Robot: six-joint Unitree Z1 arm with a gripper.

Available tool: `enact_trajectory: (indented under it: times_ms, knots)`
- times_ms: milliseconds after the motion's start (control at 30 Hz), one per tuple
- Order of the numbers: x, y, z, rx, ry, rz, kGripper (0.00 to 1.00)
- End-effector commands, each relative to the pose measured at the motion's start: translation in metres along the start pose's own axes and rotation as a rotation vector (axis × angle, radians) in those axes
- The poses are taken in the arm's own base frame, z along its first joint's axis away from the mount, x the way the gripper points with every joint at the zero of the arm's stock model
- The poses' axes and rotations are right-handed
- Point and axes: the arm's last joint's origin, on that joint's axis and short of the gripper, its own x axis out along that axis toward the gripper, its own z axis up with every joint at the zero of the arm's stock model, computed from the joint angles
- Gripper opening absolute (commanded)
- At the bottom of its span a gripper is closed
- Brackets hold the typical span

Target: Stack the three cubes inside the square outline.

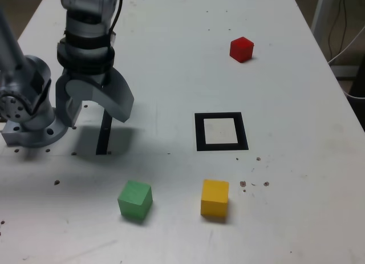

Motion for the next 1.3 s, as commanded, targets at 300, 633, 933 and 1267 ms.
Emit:
enact_trajectory:
  times_ms: [300, 633, 933, 1267]
  knots:
    - [-0.008, 0.001, 0.007, 0.002, -0.019, 0.018, 0.99]
    - [-0.032, 0.002, 0.039, 0.024, -0.036, 0.043, 0.99]
    - [-0.055, 0.004, 0.066, 0.036, -0.056, 0.05, 0.99]
    - [-0.077, 0.02, 0.097, 0.033, -0.065, 0.057, 0.99]
